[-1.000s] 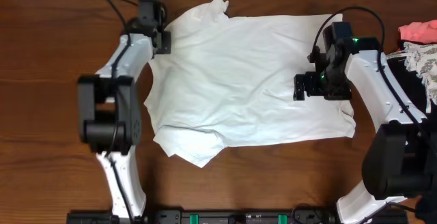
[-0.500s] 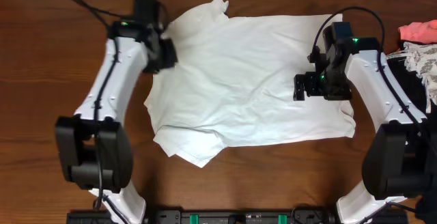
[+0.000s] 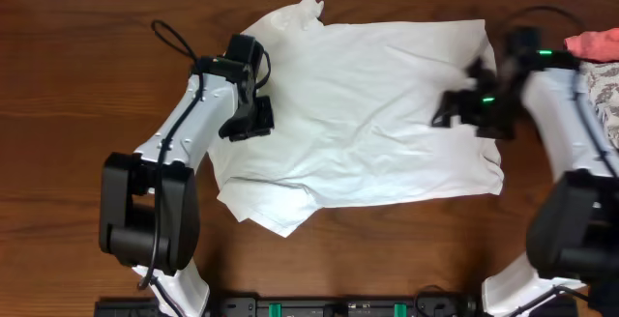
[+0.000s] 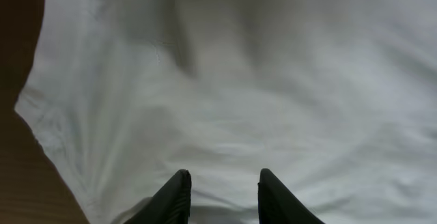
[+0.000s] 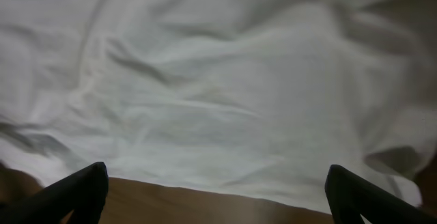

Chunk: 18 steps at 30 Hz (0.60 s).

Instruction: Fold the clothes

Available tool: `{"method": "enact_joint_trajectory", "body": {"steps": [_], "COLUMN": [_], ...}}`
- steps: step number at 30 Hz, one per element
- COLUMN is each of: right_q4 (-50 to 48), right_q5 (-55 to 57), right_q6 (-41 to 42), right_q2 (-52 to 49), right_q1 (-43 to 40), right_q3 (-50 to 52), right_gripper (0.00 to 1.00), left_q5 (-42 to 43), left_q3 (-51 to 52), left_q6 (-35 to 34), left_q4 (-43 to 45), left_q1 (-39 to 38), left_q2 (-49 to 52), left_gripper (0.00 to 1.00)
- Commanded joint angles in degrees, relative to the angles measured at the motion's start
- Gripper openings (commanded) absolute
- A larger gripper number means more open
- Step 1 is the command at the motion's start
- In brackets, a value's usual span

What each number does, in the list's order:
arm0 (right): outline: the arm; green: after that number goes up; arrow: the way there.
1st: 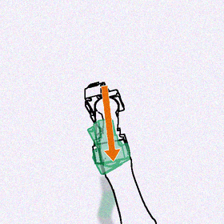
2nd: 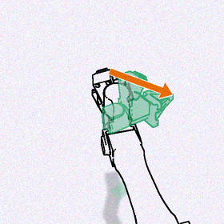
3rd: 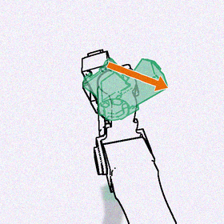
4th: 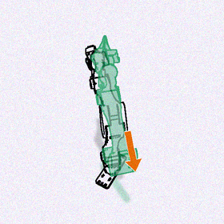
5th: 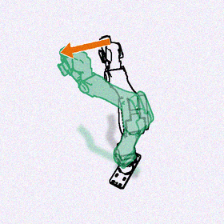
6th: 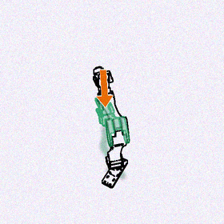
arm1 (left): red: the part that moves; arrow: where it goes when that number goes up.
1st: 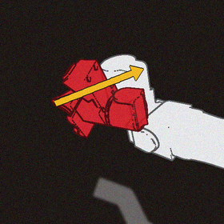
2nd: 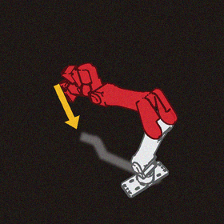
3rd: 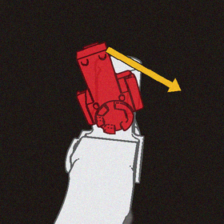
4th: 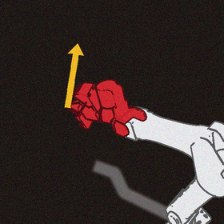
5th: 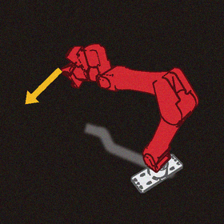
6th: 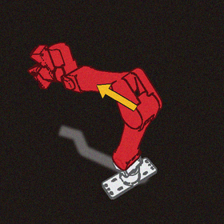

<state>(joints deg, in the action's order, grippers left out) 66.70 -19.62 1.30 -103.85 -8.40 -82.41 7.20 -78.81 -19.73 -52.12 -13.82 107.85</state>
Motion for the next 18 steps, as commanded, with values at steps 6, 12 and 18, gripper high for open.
{"method": "enact_joint_trajectory", "body": {"steps": [6, 12, 18], "right_q4": [6.8, 6.6, 1.8], "right_q5": [-6.3, 4.9, 6.0], "right_q6": [-3.9, 1.0, 1.0], "right_q2": [1.3, 1.3, 1.3], "right_q1": [-21.5, -24.3, -23.9], "right_q3": [-1.2, -0.8, 1.3], "right_gripper": [0.99, 0.99, 0.99], "left_q5": [-1.9, -1.9, -1.9], "left_q3": [1.7, 1.7, 1.7], "left_q6": [-0.8, -0.7, -0.7], "left_q4": [0.3, 0.8, 0.8], "left_q1": [0.2, 0.2, 0.2], "left_q2": [0.7, 0.7, 0.7], "left_gripper": [0.34, 0.34, 0.34]}}
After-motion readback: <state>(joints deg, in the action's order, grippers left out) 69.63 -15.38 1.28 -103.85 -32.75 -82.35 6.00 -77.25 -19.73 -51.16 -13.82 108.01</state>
